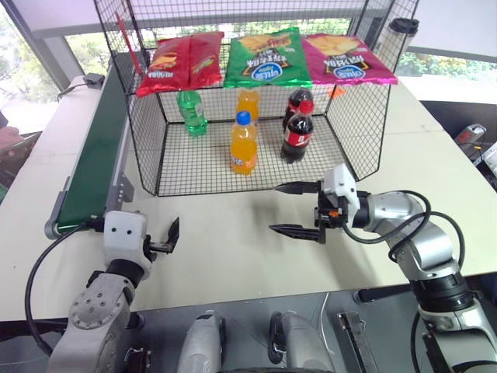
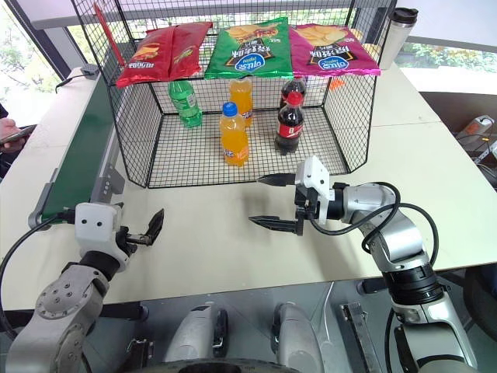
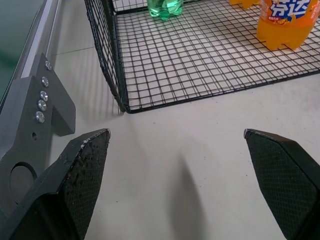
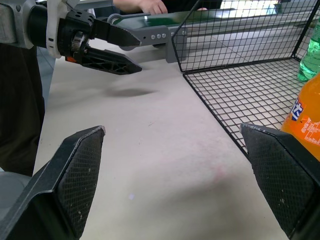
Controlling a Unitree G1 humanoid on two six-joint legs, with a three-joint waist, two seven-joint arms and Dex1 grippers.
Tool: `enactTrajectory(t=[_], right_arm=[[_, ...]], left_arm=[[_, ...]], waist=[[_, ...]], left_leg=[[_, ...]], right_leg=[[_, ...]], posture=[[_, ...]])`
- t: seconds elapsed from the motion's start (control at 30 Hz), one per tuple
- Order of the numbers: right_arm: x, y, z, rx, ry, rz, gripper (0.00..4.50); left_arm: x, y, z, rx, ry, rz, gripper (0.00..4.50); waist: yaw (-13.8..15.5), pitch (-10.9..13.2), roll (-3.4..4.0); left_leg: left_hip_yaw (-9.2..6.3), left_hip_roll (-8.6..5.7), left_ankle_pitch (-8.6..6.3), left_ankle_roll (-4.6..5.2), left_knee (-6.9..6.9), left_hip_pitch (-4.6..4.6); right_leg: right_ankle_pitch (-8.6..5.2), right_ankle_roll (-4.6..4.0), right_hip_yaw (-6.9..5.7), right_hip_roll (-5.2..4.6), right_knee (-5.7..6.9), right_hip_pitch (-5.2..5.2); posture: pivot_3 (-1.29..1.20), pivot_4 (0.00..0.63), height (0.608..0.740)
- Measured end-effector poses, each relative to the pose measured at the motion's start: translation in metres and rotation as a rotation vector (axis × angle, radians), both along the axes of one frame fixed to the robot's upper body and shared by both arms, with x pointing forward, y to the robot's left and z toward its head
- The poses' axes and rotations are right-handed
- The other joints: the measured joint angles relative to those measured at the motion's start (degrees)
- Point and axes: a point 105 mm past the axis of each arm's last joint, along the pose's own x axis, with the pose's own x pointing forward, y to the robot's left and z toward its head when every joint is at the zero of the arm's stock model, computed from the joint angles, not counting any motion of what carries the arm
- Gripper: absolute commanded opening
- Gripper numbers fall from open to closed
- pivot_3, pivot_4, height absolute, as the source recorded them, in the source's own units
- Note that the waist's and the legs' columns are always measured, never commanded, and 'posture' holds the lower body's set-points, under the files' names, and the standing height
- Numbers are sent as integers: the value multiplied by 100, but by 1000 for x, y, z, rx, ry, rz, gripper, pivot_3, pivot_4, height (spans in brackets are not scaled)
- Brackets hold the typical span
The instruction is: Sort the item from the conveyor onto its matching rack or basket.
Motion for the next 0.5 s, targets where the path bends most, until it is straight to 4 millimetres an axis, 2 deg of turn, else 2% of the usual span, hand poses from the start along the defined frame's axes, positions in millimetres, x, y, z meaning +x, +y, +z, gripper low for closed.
enactTrajectory(t=[0.5], right_arm=[[5,-9,-14,-27,18,-19,4500]], left_arm=[[-2,-4,-6,-1,25,-12,4474]], waist=[[-2,0,0]], left_leg=[[2,0,0,0,1,1]], right_leg=[[3,4,0,1,0,1]], posture=[[0,150,740]])
